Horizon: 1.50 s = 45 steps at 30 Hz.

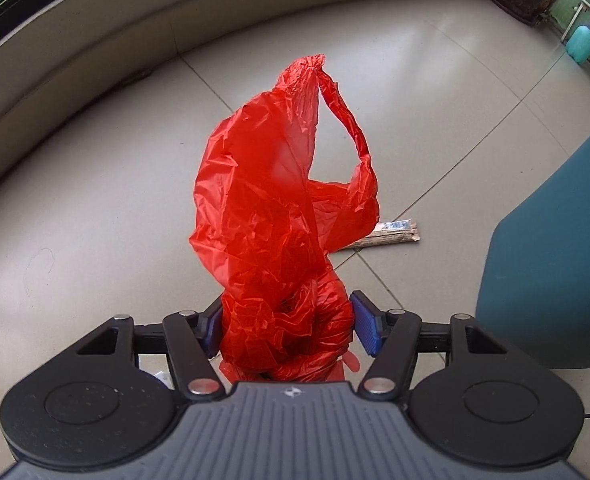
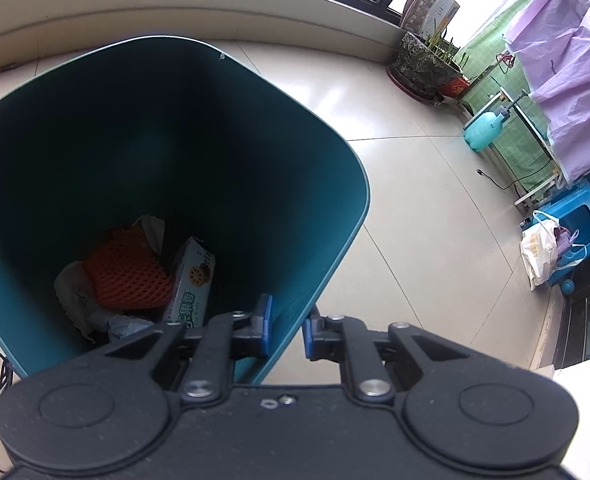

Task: Collect trash
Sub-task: 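Grasp the red plastic bag with the left gripper and lift it, then carry the red bag into the teal bin and open the left gripper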

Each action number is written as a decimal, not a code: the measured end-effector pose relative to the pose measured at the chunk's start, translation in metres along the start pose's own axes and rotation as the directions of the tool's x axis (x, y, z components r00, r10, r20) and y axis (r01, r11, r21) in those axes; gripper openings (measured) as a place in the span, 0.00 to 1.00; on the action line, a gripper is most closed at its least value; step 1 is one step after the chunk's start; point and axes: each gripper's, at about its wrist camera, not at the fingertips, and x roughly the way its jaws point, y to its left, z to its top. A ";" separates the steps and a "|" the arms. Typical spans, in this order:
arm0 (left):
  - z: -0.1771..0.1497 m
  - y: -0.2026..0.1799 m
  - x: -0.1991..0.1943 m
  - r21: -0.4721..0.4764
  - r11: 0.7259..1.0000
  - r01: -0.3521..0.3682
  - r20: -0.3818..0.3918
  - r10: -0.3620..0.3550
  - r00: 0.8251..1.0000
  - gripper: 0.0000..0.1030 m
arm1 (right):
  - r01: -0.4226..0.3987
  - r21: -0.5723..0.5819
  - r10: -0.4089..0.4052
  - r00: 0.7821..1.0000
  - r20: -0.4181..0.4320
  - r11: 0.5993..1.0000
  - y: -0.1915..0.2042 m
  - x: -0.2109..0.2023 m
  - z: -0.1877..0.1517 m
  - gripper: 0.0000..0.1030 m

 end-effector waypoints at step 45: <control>0.022 -0.293 -0.040 0.566 0.780 0.265 -0.141 -0.225 0.964 0.62 | -0.041 0.006 0.041 0.998 0.046 0.999 -0.009 0.000 -0.001 0.12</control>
